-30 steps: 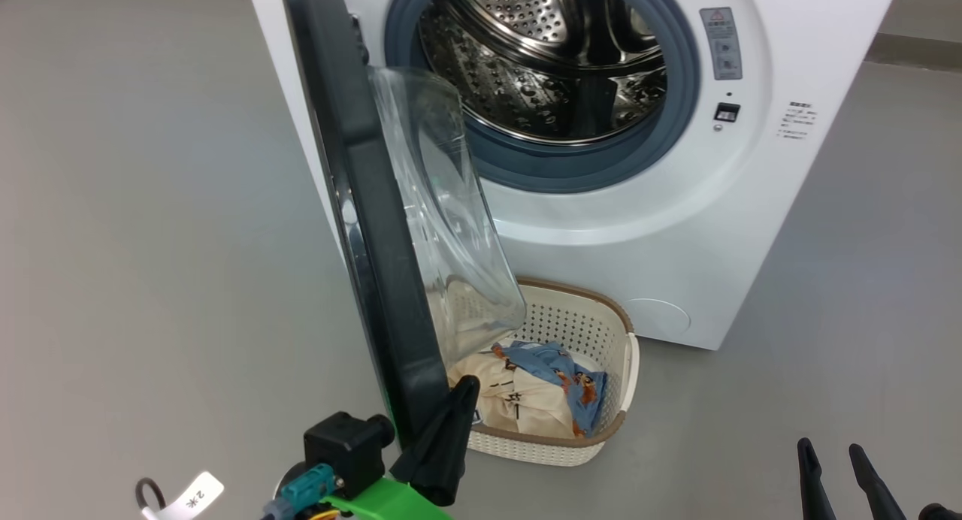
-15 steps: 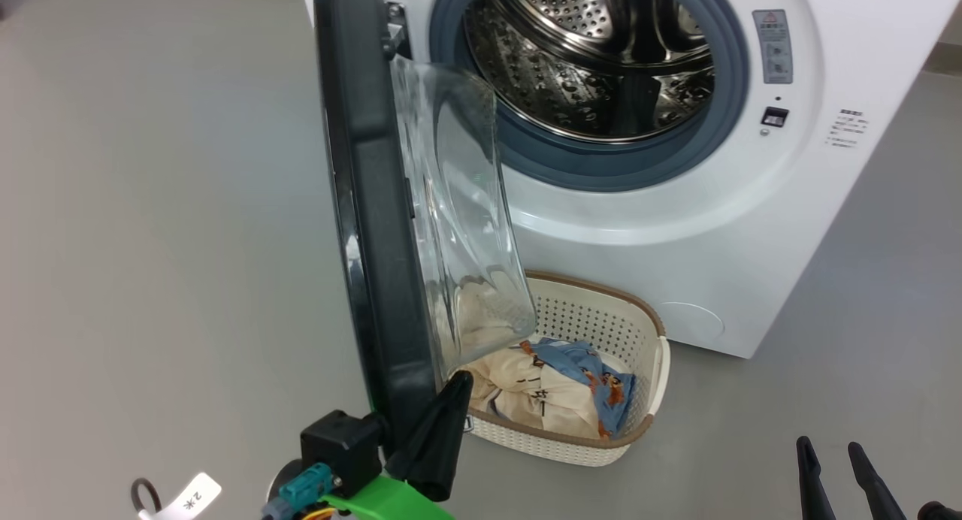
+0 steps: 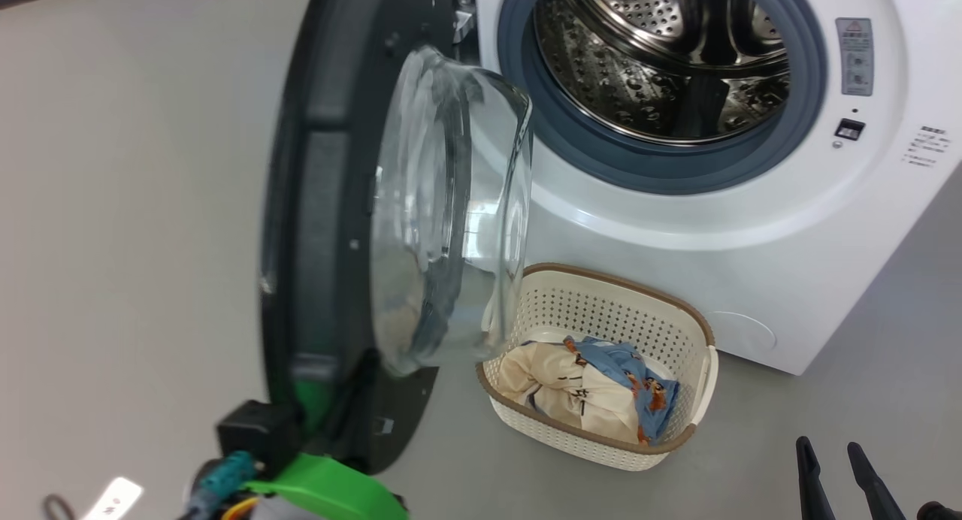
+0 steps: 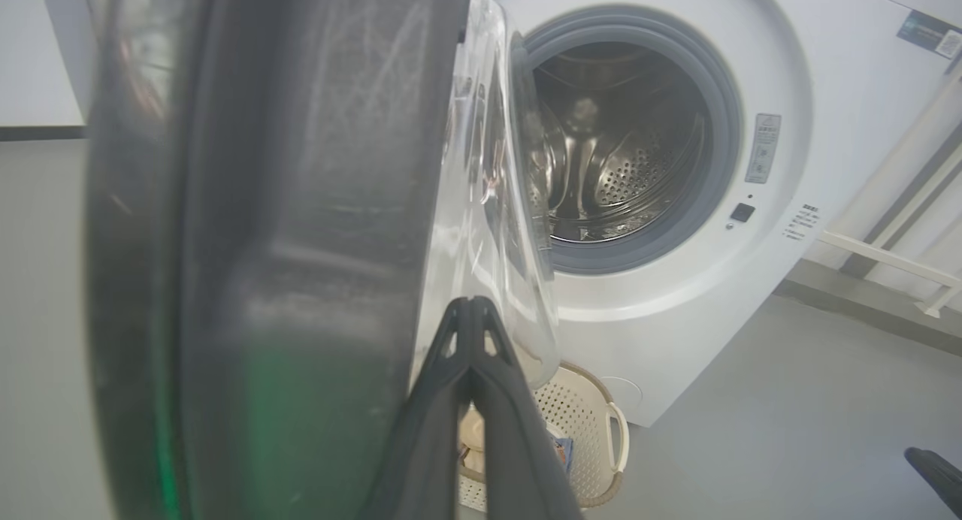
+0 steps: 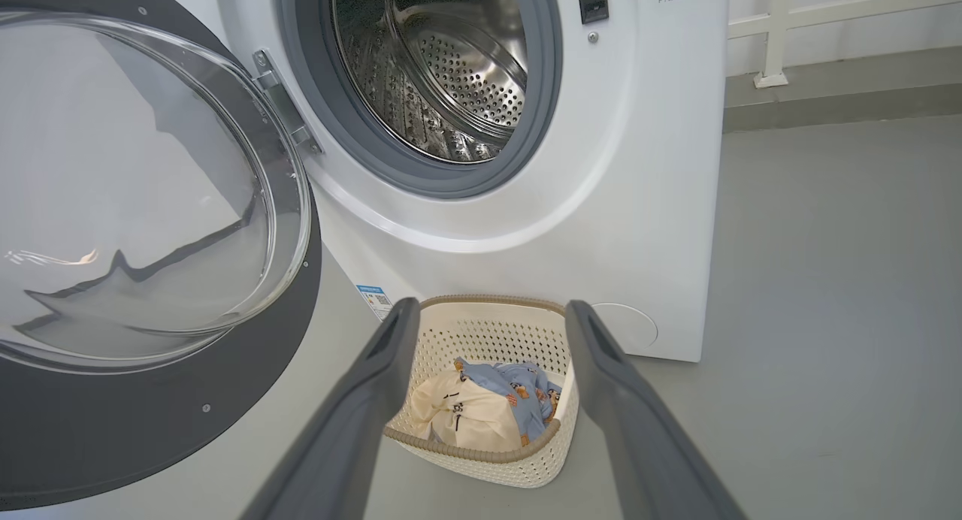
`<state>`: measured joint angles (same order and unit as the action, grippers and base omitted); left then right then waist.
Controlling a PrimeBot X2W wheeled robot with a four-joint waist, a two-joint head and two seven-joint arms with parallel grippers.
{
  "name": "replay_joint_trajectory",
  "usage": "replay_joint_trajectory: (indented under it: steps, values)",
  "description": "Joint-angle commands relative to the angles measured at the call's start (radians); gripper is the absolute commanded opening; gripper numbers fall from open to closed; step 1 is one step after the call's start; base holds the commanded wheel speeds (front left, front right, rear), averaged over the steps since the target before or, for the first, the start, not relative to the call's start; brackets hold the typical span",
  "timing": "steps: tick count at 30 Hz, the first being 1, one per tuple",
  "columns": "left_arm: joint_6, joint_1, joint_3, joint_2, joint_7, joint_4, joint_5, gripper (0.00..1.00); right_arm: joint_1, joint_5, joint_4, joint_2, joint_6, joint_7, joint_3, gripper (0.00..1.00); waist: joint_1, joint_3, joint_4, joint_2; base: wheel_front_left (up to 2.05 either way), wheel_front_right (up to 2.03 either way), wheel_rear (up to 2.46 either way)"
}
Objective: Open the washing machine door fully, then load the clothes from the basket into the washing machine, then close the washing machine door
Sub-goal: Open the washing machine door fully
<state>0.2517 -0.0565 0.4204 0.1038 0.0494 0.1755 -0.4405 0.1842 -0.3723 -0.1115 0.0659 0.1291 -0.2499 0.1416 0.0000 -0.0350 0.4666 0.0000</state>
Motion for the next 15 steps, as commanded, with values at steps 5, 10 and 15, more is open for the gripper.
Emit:
replay_joint_trajectory:
  steps: [5, 10, 15]
  values:
    - [0.036, -0.054, -0.156, 0.046, -0.061, -0.074, -0.018, 0.00, -0.026, -0.005, 0.021, 0.026, 0.002, -0.012, -0.030, 1.00, 0.0000, -0.006, 0.017, 0.0000, 0.00, 0.00, 0.00]
    - [0.033, -0.087, -0.231, 0.062, -0.113, -0.176, -0.050, 0.00, -0.026, -0.002, 0.018, 0.032, 0.002, -0.012, -0.039, 1.00, 0.0000, -0.007, 0.005, 0.0000, 0.00, 0.00, 0.00]
    - [0.014, -0.138, -0.300, 0.079, -0.192, -0.325, -0.082, 0.00, -0.023, 0.003, 0.015, 0.038, 0.002, -0.012, -0.047, 1.00, 0.0000, -0.004, -0.032, 0.0000, 0.00, 0.00, 0.00]
